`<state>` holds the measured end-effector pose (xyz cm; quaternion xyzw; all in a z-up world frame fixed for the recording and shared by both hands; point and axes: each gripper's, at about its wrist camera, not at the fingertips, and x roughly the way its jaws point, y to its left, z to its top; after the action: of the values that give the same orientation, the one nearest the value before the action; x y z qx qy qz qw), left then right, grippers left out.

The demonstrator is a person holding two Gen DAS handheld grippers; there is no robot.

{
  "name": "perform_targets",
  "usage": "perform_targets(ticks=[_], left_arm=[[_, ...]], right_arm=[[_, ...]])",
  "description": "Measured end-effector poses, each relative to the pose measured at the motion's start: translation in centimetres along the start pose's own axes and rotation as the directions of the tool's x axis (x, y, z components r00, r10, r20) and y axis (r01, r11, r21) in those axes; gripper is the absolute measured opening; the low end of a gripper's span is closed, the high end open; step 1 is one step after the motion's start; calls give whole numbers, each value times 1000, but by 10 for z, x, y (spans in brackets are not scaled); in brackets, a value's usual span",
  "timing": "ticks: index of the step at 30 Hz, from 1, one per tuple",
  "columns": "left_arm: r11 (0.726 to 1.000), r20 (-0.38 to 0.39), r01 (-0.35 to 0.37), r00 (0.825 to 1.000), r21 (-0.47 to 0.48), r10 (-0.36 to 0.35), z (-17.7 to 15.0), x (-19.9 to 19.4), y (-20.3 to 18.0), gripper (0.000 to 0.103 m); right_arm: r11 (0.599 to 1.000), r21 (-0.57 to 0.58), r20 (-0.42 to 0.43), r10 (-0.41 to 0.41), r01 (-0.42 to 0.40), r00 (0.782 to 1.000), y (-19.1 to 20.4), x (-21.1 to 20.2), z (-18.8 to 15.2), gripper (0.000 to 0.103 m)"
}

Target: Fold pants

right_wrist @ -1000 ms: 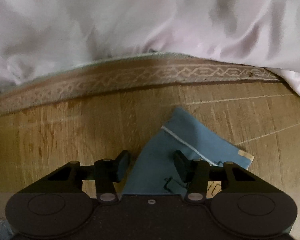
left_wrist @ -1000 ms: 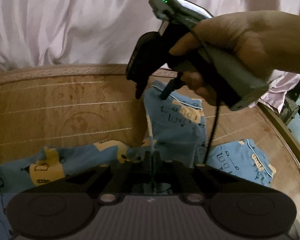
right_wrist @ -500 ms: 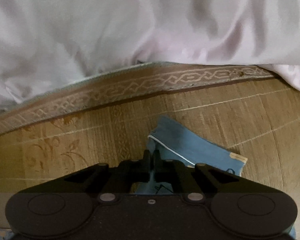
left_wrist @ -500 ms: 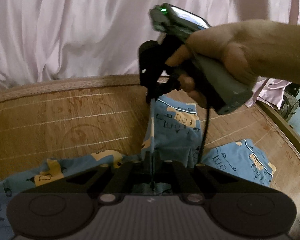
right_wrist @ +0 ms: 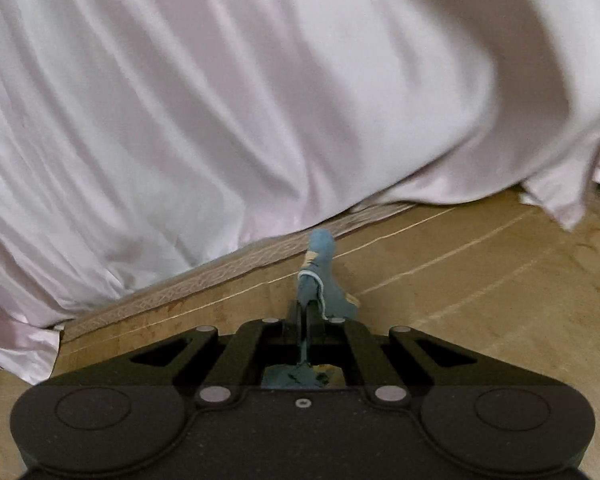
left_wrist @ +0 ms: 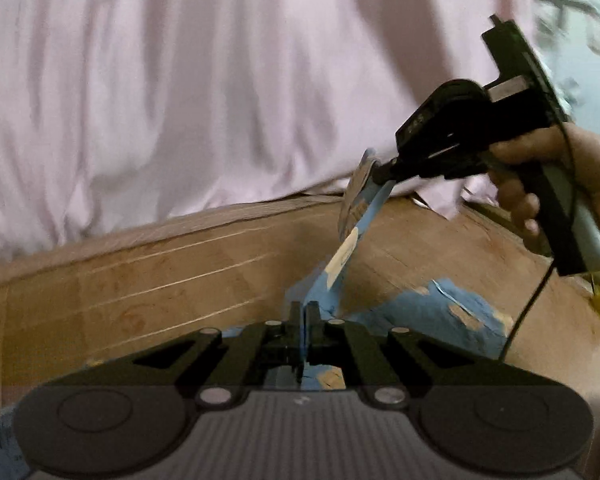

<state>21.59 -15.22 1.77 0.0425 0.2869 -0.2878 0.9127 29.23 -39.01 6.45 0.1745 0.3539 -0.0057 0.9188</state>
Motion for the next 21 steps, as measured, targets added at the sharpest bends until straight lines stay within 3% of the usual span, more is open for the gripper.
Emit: perform_targets(ticks=[2,6,11,16,19,21], left_arm=[[997,-4,17,1000,79,-17,-9,-1,-19,0],[979,-42,41,999,201,-33,-31,4,-52,0],[980,-82,50,996,194,-35,-38,14,-60,0],[983,-45,64,997,173,-57,-21,10,-53,0],[978,-36,119,993,172,-115,-17,8,-50,0],[969,-58,156,987,190,-147,-22,8,-50,0]], right_arm=[[1000,7,48,-20,20,999,-22,-20,-25,1],[998,56,37,-39,37,999,-58,-27,-62,1],[1000,12,36,-14,14,999,-65,-18,-62,1],[981,-191,145,49,-21,988,-52,-35,-44,1],[953,-298,246,29,47,969,-49,-62,-60,1],[957,-271,248,-36,105,968,-56,-70,-83,1]])
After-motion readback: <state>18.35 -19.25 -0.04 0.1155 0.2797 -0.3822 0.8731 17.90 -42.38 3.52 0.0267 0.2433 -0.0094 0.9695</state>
